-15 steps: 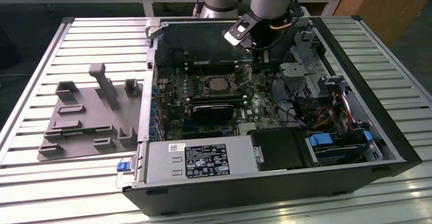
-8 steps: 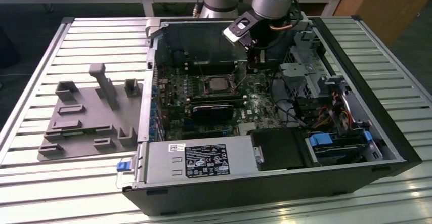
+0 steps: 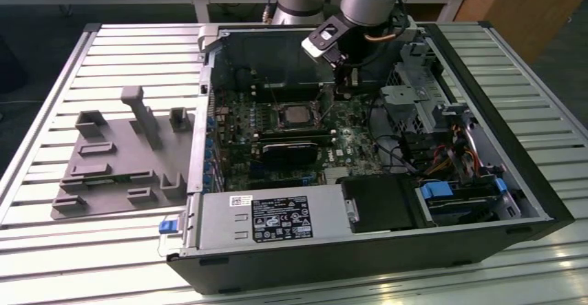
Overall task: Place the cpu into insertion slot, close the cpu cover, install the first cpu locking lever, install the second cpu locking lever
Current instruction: 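Close the cpu cover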
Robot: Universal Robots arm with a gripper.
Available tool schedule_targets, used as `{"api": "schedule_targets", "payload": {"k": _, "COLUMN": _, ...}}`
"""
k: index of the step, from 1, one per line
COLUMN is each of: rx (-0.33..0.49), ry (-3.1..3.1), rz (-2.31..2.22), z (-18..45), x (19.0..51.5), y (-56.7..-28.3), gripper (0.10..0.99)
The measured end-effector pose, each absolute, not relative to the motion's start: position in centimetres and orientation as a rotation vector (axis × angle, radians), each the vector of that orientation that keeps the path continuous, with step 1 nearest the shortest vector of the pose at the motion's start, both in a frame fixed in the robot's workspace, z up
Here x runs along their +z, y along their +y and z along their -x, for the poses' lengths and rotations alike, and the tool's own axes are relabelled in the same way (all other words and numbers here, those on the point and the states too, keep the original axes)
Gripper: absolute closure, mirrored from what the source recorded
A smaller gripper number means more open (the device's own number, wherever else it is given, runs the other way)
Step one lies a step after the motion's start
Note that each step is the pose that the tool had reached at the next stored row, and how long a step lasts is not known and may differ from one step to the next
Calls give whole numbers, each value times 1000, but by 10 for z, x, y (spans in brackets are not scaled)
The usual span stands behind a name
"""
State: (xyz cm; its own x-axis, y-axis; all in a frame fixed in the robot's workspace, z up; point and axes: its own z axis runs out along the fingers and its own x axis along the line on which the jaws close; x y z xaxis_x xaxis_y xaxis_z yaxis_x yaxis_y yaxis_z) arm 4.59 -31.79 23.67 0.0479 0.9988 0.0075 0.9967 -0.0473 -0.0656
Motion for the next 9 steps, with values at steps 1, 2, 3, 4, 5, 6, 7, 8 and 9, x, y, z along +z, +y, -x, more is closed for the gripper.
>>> {"api": "schedule_targets", "payload": {"k": 1, "rx": 61, "ry": -2131, "rz": 2235, "z": -44, "x": 237, "y": -318, "gripper": 984}}
{"api": "schedule_targets", "payload": {"k": 2, "rx": 61, "ry": -2131, "rz": 2236, "z": -42, "x": 237, "y": -318, "gripper": 984}}
{"api": "schedule_targets", "payload": {"k": 3, "rx": 61, "ry": -2131, "rz": 2236, "z": -40, "x": 237, "y": -318, "gripper": 984}}
{"api": "schedule_targets", "payload": {"k": 4, "rx": 60, "ry": -2132, "rz": 2236, "z": -34, "x": 237, "y": -318, "gripper": 984}}
{"api": "schedule_targets", "payload": {"k": 5, "rx": 60, "ry": -2132, "rz": 2236, "z": -32, "x": 237, "y": -318, "gripper": 984}}
{"api": "schedule_targets", "payload": {"k": 6, "rx": 59, "ry": -2132, "rz": 2236, "z": -29, "x": 237, "y": -318, "gripper": 984}}
{"api": "schedule_targets", "payload": {"k": 7, "rx": 59, "ry": -2132, "rz": 2236, "z": -27, "x": 237, "y": -318, "gripper": 984}}
{"api": "schedule_targets", "payload": {"k": 8, "rx": 58, "ry": -2133, "rz": 2237, "z": -22, "x": 237, "y": -317, "gripper": 984}}
{"api": "schedule_targets", "payload": {"k": 9, "rx": 58, "ry": -2133, "rz": 2237, "z": -20, "x": 237, "y": -317, "gripper": 984}}
